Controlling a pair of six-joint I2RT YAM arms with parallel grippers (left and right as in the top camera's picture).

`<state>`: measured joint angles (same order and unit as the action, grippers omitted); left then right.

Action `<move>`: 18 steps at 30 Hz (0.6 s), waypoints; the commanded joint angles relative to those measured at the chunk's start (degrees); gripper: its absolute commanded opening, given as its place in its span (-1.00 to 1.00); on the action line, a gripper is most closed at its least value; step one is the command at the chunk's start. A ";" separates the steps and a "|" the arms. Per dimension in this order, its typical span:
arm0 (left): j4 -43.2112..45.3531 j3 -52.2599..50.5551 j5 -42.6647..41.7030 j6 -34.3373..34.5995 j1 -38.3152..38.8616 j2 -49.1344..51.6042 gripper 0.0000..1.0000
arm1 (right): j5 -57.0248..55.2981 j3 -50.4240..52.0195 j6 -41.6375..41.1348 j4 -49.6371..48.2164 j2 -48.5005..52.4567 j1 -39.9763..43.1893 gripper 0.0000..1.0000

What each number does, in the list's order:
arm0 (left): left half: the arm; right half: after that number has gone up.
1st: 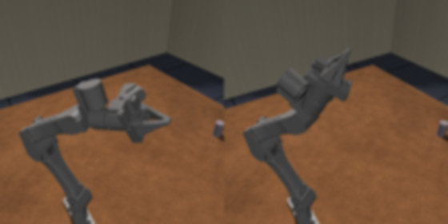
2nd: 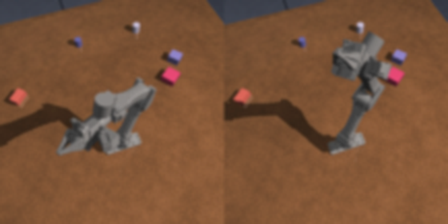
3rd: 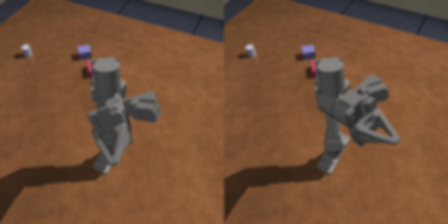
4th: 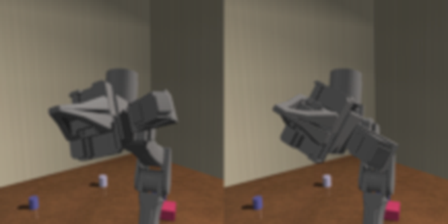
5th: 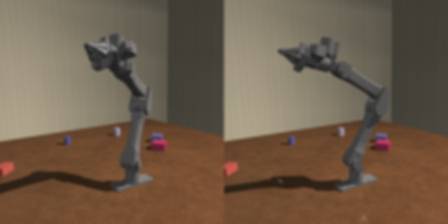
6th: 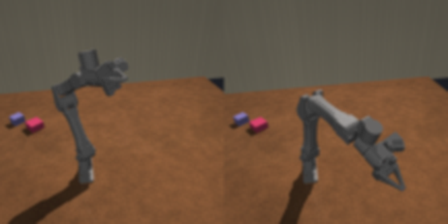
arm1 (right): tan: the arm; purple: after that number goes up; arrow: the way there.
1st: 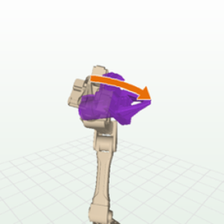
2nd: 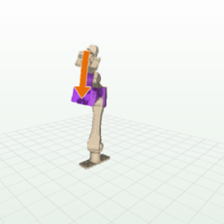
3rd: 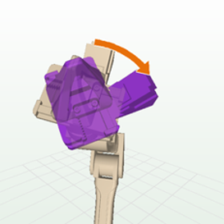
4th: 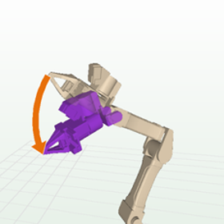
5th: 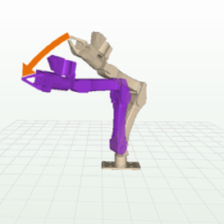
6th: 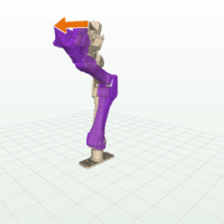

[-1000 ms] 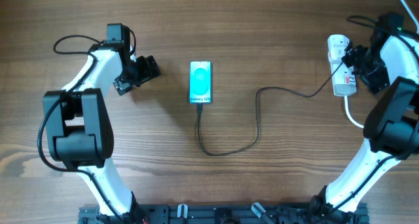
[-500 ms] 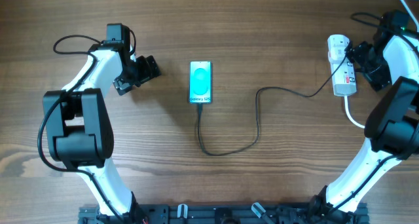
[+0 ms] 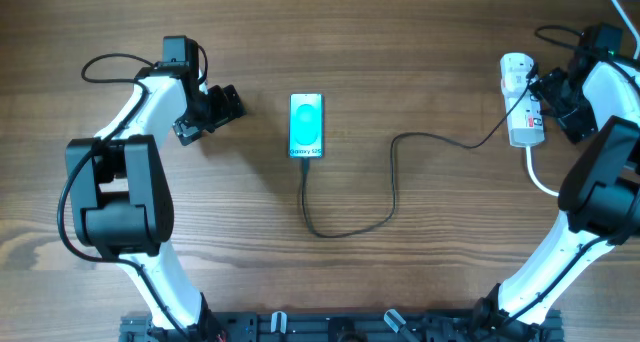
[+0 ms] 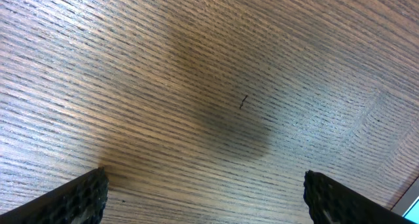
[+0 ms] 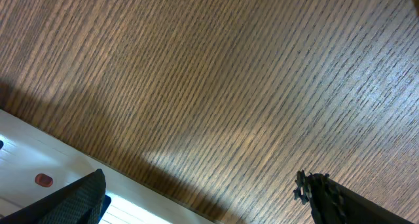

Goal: Plug charger to phone and switch on socket
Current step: 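Position the right gripper above the rocker switch beside the charger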

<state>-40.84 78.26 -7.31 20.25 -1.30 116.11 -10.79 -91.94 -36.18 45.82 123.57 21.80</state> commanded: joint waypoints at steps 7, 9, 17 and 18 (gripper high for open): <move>0.15 -0.66 0.37 -0.33 -0.11 -0.98 1.00 | 7.19 1.70 0.20 1.60 1.70 -0.42 0.99; 0.17 -0.66 0.35 -0.33 -0.11 -0.98 1.00 | 7.91 1.70 0.22 1.99 1.70 -0.42 0.99; 0.15 -0.66 0.35 -0.33 -0.11 -0.98 1.00 | 8.28 1.70 0.24 3.93 1.70 -0.52 1.00; 0.17 -0.66 0.35 -0.33 -0.11 -0.98 1.00 | 8.28 1.70 0.24 4.07 1.70 -0.52 0.99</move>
<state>-40.84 78.26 -7.31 20.25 -1.30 116.11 -7.57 -91.96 -36.82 47.77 123.42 22.35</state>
